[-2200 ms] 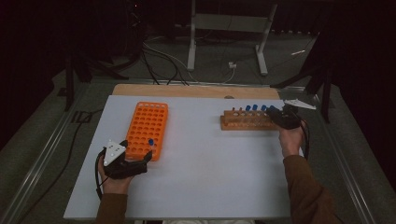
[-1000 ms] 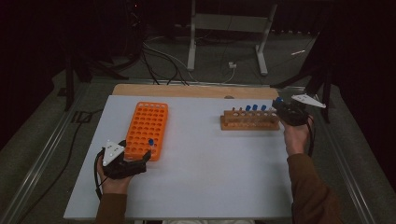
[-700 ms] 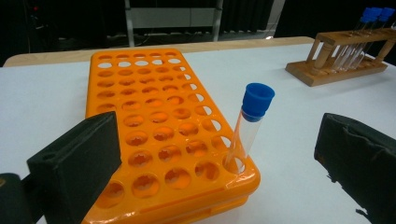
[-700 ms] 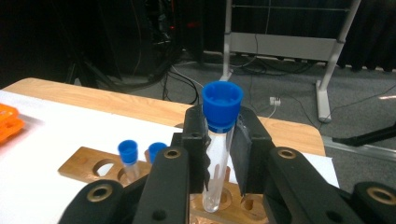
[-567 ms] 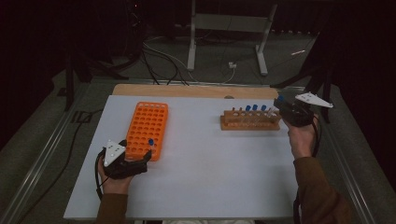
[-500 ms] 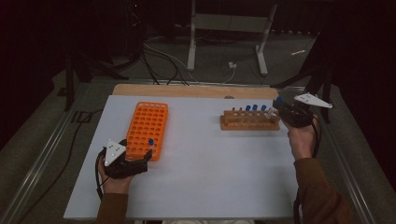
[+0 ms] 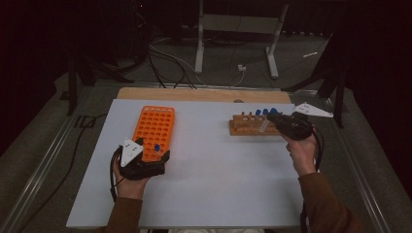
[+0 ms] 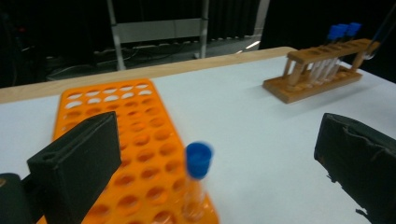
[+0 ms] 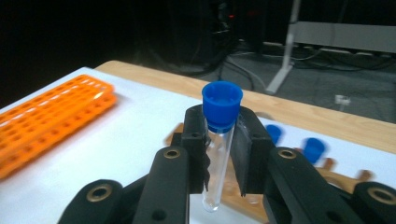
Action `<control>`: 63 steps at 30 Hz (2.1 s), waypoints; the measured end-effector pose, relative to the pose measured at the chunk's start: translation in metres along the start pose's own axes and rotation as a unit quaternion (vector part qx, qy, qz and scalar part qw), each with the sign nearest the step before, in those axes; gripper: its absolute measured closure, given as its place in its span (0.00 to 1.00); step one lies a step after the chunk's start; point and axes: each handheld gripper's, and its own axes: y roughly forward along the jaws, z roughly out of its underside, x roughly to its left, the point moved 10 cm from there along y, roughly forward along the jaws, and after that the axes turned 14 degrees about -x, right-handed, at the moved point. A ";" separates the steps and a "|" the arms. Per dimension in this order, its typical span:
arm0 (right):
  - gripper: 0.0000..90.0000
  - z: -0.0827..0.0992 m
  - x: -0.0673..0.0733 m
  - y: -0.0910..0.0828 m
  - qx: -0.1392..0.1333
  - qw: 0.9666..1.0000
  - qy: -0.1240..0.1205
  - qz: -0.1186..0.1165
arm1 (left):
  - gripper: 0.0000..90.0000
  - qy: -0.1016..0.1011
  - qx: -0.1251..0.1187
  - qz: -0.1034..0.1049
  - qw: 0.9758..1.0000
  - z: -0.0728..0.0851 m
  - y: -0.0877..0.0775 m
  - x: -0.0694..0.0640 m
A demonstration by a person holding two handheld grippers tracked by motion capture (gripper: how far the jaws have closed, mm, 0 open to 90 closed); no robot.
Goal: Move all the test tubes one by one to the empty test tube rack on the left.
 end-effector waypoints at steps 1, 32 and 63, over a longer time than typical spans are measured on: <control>0.85 0.001 0.004 0.000 0.002 1.000 -0.002 -0.004 | 0.02 0.001 0.001 0.005 1.000 -0.001 0.002 -0.003; 0.85 0.030 0.145 0.022 0.053 0.985 0.007 -0.163 | 0.12 0.037 0.046 0.091 0.994 -0.004 0.060 -0.091; 0.82 0.037 0.186 0.028 0.063 0.974 0.006 -0.216 | 0.86 0.032 0.042 0.165 0.985 0.005 0.066 -0.119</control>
